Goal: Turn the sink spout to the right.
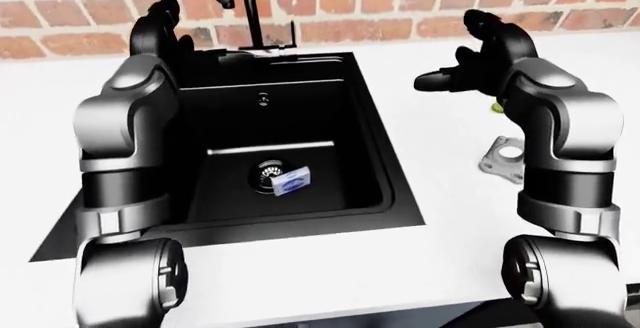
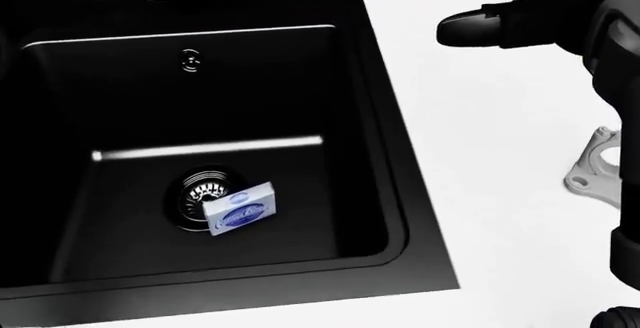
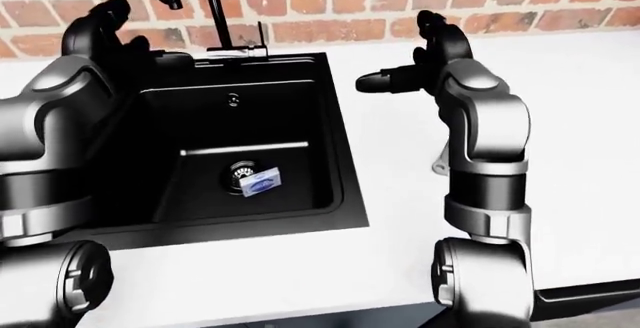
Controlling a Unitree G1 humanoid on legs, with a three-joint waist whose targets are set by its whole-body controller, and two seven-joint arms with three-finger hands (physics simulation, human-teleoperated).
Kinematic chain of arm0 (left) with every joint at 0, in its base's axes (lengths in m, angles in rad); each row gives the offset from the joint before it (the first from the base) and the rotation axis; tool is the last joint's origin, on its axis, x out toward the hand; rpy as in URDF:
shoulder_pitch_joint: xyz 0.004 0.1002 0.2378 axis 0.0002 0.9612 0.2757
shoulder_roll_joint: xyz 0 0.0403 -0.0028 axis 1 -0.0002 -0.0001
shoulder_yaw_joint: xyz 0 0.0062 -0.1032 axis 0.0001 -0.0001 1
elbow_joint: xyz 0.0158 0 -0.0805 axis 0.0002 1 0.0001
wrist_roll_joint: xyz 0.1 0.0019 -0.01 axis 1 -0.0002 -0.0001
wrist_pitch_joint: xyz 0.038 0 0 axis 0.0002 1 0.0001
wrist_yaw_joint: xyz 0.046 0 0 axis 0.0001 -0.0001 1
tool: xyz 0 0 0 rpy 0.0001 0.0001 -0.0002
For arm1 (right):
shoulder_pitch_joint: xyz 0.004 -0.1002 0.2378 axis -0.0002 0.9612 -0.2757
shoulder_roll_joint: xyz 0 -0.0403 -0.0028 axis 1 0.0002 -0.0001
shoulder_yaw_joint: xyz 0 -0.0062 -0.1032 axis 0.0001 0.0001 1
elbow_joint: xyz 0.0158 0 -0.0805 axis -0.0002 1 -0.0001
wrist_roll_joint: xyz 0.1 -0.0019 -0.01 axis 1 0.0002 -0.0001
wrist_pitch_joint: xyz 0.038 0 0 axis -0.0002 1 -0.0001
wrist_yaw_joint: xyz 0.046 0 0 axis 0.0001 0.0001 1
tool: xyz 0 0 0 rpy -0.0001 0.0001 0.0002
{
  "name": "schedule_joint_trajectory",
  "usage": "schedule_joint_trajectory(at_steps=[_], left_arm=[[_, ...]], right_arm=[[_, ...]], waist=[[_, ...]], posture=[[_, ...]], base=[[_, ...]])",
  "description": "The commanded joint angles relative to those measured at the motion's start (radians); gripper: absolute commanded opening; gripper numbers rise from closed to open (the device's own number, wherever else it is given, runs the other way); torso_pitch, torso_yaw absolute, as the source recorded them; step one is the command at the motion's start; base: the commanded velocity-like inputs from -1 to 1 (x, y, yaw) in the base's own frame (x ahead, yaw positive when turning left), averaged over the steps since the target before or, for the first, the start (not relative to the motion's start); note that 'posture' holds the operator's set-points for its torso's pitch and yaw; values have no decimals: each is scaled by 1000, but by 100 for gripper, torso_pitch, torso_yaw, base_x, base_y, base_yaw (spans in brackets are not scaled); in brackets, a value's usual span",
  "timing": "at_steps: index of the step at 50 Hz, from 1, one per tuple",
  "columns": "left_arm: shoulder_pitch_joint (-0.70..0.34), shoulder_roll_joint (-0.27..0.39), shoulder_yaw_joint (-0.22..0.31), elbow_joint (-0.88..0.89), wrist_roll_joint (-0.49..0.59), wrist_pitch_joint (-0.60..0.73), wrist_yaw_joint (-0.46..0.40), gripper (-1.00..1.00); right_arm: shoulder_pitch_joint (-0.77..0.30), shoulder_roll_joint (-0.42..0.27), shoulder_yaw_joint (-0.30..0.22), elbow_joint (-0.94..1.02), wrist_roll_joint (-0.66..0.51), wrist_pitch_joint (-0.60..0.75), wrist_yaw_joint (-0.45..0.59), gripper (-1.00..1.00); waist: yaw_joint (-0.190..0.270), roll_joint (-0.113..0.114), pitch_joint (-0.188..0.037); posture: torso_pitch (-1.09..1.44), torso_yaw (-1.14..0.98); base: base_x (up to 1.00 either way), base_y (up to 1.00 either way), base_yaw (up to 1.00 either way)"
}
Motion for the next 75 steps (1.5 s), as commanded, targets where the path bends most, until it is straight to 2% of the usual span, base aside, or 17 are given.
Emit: schedule_joint_trajectory(at_steps=[1,10,11,19,24,35,39,40,45,47,49,51,53,54,56,62,75], left_arm=[[-38,13,8,-32,1,-27,-1,100],[-42,11,8,-35,2,-17,0,100],[-43,11,9,-41,1,-12,1,100],[-39,3,4,-53,4,-3,4,100],[-29,0,1,-39,13,-17,-1,100],[-30,-10,9,-34,9,-40,-12,100],[-82,-10,-26,105,65,-91,10,100],[-104,-17,-29,172,69,-114,-7,100],[-194,-19,-26,392,102,-218,-3,100],[-262,-7,-22,469,99,-218,-14,100],[-322,5,-15,577,97,-271,-18,100],[-356,-3,-28,669,119,-367,-21,100],[-378,-11,-5,745,107,-495,2,100],[-384,-15,17,785,92,-612,26,100],[-392,-18,27,837,70,-702,32,100],[-395,-23,1,885,69,-753,28,100],[-377,-64,-28,891,113,-730,32,100]], right_arm=[[-31,-12,-11,-41,-1,-31,-2,100],[-32,-14,-13,-27,3,-41,-2,100],[-31,-13,-13,-28,3,-41,-3,100],[-27,-18,-17,-27,7,-44,-1,100],[-28,-14,-12,-15,5,-53,-3,100],[-29,-16,-13,-20,6,-48,-4,100],[-18,-17,-16,-22,9,-54,-2,100],[-18,-19,-17,-19,8,-55,-2,100],[-13,-26,-22,-32,13,-45,-1,100],[-23,-28,-19,-52,13,-22,-3,100],[-31,-25,-13,-40,10,-30,-1,100],[-27,-22,-14,-32,8,-40,0,100],[-27,-25,-16,-36,8,-34,2,100],[-30,-29,-17,-44,8,-23,3,100],[-31,-29,-17,-41,6,-26,3,100],[-39,-22,-11,-32,2,-29,1,100],[-35,-18,-13,-27,-2,-33,2,100]], waist=[[0,-3,-33],[-3,-5,-61],[-9,-8,-70],[-5,-16,-86],[-1,-12,-99],[-1,-7,-142],[-1,-8,-152],[-1,-8,-155],[0,-11,-166],[0,-12,-168],[-1,-14,-169],[-4,-16,-167],[-6,-20,-169],[-6,-21,-170],[-5,-23,-171],[-6,-20,-175],[-5,-19,-176]], posture=[[-3,0],[-7,0],[-7,0],[-11,0],[-14,0],[-19,0],[-19,0],[-19,0],[-19,0],[-19,0],[-19,0],[-19,0],[-19,0],[-19,0],[-19,0],[-19,0],[-19,0]], base=[[0,0,0],[0,0,0],[0,0,0],[0,0,0],[0,0,0],[0,0,0],[0,0,0],[0,0,0],[0,0,0],[0,0,0],[0,0,0],[0,0,0],[0,0,0],[0,0,0],[0,0,0],[0,0,0],[0,0,0]])
